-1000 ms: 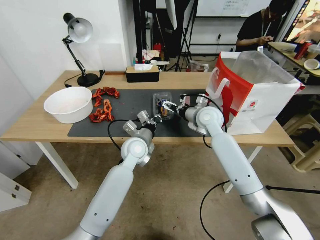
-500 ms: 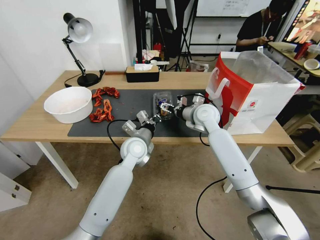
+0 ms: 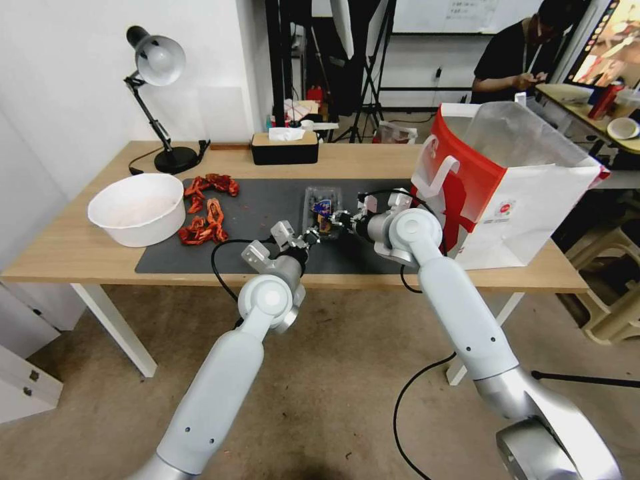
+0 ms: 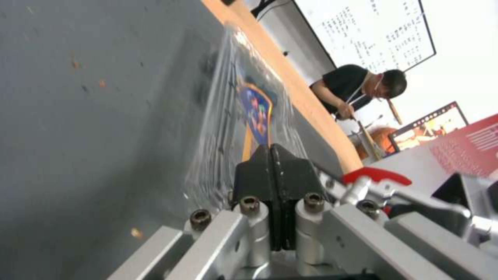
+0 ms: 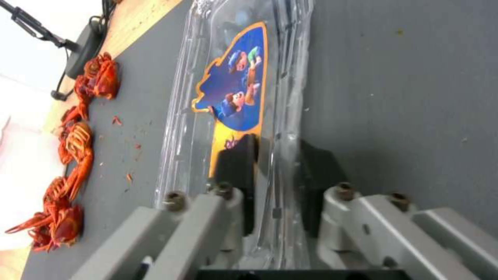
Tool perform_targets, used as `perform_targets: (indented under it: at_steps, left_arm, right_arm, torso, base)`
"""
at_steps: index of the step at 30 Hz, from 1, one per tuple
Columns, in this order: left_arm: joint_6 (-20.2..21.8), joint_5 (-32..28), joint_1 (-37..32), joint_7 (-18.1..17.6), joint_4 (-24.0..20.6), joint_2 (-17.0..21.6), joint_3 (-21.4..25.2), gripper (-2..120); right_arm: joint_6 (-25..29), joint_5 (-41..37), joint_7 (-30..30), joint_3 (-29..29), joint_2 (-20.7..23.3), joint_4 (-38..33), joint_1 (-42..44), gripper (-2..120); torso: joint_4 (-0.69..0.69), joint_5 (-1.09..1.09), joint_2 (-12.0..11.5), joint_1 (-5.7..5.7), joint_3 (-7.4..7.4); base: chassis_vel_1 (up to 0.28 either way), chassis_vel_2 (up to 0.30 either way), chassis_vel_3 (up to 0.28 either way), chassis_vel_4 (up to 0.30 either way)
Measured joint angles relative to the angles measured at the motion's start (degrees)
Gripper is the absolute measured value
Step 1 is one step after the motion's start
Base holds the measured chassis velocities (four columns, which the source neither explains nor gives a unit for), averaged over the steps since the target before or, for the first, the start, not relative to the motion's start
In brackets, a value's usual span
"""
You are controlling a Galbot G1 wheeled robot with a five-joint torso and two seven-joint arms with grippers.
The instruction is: Close the takeout container lid, then place the container into the takeout bag.
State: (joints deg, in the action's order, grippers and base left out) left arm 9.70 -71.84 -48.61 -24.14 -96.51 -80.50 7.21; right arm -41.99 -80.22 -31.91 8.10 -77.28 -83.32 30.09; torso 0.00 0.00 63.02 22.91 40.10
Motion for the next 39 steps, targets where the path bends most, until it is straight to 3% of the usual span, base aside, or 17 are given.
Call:
perform_targets:
  at_steps: [1, 4, 13, 15, 16, 18, 19, 22, 23, 24, 26, 27, 31, 36, 39]
  left_arm:
    - [0.0, 0.0, 0.0, 0.0, 0.0, 0.0, 0.0, 0]
    - [0.0, -0.1, -0.8, 0.7, -1.9, 1.3, 1.4, 0]
    - [-0.3, 4.6, -6.6, 4.6, -8.3, 6.3, 5.6, 0]
    - [-0.7, 10.9, -11.8, 7.7, -12.1, 9.1, 8.5, 0]
    - [-0.7, 10.9, -11.8, 7.7, -12.1, 9.1, 8.5, 0]
    - [-2.8, 18.7, -17.2, 12.9, -14.4, 11.1, 11.3, 1]
    - [-2.8, 18.7, -17.2, 12.9, -14.4, 11.1, 11.3, 1]
    - [-7.1, 25.7, -23.1, 18.2, -16.4, 12.7, 14.3, 14]
    - [-10.3, 29.8, -25.0, 19.7, -16.6, 13.1, 15.2, 19]
    - [-10.3, 29.8, -25.0, 19.7, -16.6, 13.1, 15.2, 19]
    - [-15.9, 36.9, -28.3, 21.2, -16.5, 13.4, 16.5, 29]
    - [-15.9, 36.9, -28.3, 21.2, -16.5, 13.4, 16.5, 29]
    - [-21.0, 41.9, -34.6, 22.2, -16.7, 13.0, 19.9, 47]
    - [-22.7, 43.3, -39.0, 22.6, -16.6, 12.3, 21.9, 62]
    - [-23.2, 44.8, -42.0, 22.5, -16.7, 11.1, 22.3, 75]
  right_arm:
    - [0.0, 0.0, 0.0, 0.0, 0.0, 0.0, 0.0, 16]
    - [0.1, -0.2, 0.3, 0.6, -0.2, 0.2, 0.2, 1]
    - [0.3, -0.2, 1.8, 1.3, -0.5, 0.5, 0.3, 0]
    - [0.4, -0.1, 2.9, 1.3, -0.5, 0.3, 0.5, 0]
    - [0.4, -0.1, 2.9, 1.3, -0.5, 0.3, 0.5, 0]
    - [0.7, 0.2, 4.1, 1.4, -0.5, 0.3, 0.5, 0]
    - [0.7, 0.2, 4.1, 1.4, -0.5, 0.3, 0.5, 0]
    - [1.0, 0.4, 5.0, 1.4, -0.6, 0.3, 0.5, 0]
    - [1.1, 0.4, 5.1, 1.4, -0.6, 0.2, 0.5, 0]
    - [1.1, 0.4, 5.1, 1.4, -0.6, 0.2, 0.5, 0]
    - [1.3, 0.3, 5.3, 1.7, -0.5, -0.1, 0.7, 0]
    - [1.3, 0.3, 5.3, 1.7, -0.5, -0.1, 0.7, 0]
    - [1.7, 0.1, 5.6, 2.0, -0.5, -0.7, 0.8, 0]
    - [2.1, 0.3, 6.7, 2.0, -0.5, -1.7, 1.2, 0]
    - [4.0, 3.4, 10.4, 2.0, 0.1, -4.3, 1.4, 0]
  torso:
    - [0.0, 0.0, 0.0, 0.0, 0.0]
    - [0.0, 0.0, 0.0, 0.0, 0.0]
    - [0.01, -0.02, 0.0, 0.0, 0.0]
    - [-0.01, -0.01, 0.0, 0.0, -0.01]
    - [-0.01, -0.01, 0.0, 0.0, -0.01]
    - [0.01, 0.0, 0.0, 0.0, -0.01]
    - [0.01, 0.0, 0.0, 0.0, -0.01]
    - [0.02, 0.0, 0.0, 0.0, -0.01]
    - [0.02, 0.0, 0.0, 0.0, 0.0]
    - [0.02, 0.0, 0.0, 0.0, 0.0]
    - [-0.02, 0.0, 0.0, 0.0, 0.0]
    - [-0.02, 0.0, 0.0, 0.0, 0.0]
    - [0.01, 0.01, 0.0, 0.0, 0.0]
    - [0.02, 0.01, 0.0, 0.0, 0.0]
    - [0.02, 0.01, 0.0, 0.01, 0.0]
  base:
    - [0.0, 0.0, 0.0, 0.0]
    - [0.0, 0.0, 0.0, 0.0]
    - [0.0, 0.0, 0.0, 0.0]
    - [0.0, 0.0, 0.0, 0.0]
    - [0.0, 0.0, 0.0, 0.0]
    - [0.0, 0.0, 0.0, 0.0]
    - [0.0, 0.0, 0.0, 0.0]
    - [0.0, 0.0, 0.0, 0.0]
    - [0.0, 0.0, 0.0, 0.0]
    - [0.0, 0.0, 0.0, 0.0]
    - [0.0, 0.0, 0.0, 0.0]
    - [0.0, 0.0, 0.0, 0.0]
    - [0.0, 0.0, 0.0, 0.0]
    - [0.0, 0.0, 0.0, 0.0]
    - [0.0, 0.0, 0.0, 0.0]
